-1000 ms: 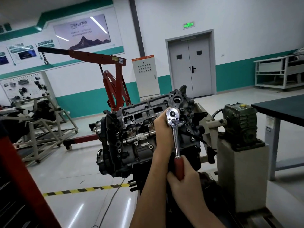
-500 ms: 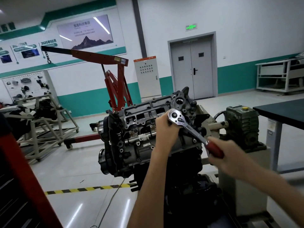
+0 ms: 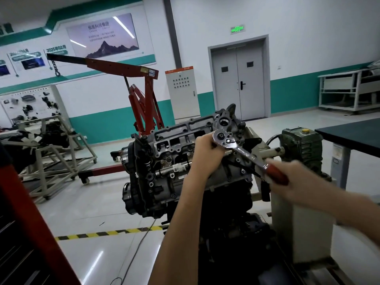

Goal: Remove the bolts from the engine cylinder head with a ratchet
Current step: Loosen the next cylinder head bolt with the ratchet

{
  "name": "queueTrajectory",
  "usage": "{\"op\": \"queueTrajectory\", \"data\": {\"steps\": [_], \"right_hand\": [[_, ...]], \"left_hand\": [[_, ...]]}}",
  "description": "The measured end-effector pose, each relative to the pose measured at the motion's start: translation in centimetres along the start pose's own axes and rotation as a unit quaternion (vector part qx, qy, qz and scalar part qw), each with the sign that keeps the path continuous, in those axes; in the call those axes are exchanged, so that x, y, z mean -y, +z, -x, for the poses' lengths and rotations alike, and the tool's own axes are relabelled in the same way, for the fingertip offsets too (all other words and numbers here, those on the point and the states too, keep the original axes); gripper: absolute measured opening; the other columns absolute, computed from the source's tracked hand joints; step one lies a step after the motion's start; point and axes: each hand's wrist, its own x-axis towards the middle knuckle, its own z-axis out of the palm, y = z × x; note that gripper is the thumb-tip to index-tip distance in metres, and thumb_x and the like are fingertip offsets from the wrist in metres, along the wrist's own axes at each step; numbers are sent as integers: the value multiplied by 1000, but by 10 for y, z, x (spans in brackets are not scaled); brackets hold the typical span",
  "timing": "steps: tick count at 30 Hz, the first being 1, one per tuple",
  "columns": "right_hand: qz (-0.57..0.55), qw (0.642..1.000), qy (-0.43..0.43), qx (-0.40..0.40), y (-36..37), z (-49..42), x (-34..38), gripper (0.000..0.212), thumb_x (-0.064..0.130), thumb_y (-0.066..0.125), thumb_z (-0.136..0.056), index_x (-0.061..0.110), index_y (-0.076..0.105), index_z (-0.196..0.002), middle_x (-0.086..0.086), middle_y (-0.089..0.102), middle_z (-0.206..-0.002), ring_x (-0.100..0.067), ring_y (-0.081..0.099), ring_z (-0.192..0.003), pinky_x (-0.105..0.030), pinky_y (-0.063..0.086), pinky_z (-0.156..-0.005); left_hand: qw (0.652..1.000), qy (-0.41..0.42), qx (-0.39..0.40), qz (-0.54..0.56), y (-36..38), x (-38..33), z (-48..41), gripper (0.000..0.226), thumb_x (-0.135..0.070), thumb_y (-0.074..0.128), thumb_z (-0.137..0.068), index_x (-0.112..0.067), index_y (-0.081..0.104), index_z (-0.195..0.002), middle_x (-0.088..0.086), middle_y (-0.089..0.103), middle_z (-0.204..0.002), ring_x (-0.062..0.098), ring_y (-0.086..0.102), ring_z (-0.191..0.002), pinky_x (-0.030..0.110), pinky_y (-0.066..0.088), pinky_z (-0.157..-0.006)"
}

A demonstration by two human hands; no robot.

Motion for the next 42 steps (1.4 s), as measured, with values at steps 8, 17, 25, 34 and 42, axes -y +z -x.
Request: {"op": "queueTrajectory", "data": {"steps": [8,17,25,34,42], "right_hand": [[-164,975,46,-146,75,15,21,30,3,69,-73,27,51,-72,4,53,-52,-3,45,-41,-12,38,-44],[-508,854,109,-29,79,19,68,30,38,61,-83,17,50,-64,-9,49,-50,-21,41,-35,-22,35,-36],[-375,909,86,-157,69,5,78,37,24,59,-87,9,44,-56,-6,39,-39,-9,32,-25,-15,25,-31],[-400,900,90,-147,27,8,65,39,29,57,-87,13,45,-53,-5,38,-35,-15,29,-23,-16,25,-32],[-271,926,133,-226,-20,61,30,34,50,53,-75,18,54,-64,-6,49,-40,-13,47,-33,-21,37,-39]], "left_hand": [[990,43,-124,42,22,4,8,46,2,57,-83,-35,51,-57,-23,51,-53,-7,43,-53,6,31,-55],[989,79,-103,-75,15,26,25,19,-2,55,-92,-7,61,-110,2,65,-100,16,60,-94,26,48,-82],[974,56,-173,-139,11,24,12,14,9,47,-89,6,60,-87,-20,44,-69,-12,49,-65,4,34,-59],[953,139,-200,-179,36,-6,-12,17,-8,48,-91,3,60,-89,3,57,-72,2,39,-63,2,35,-63],[939,241,-88,-229,78,-53,-8,13,2,63,-86,4,65,-99,12,69,-87,26,66,-78,39,57,-66]]}}
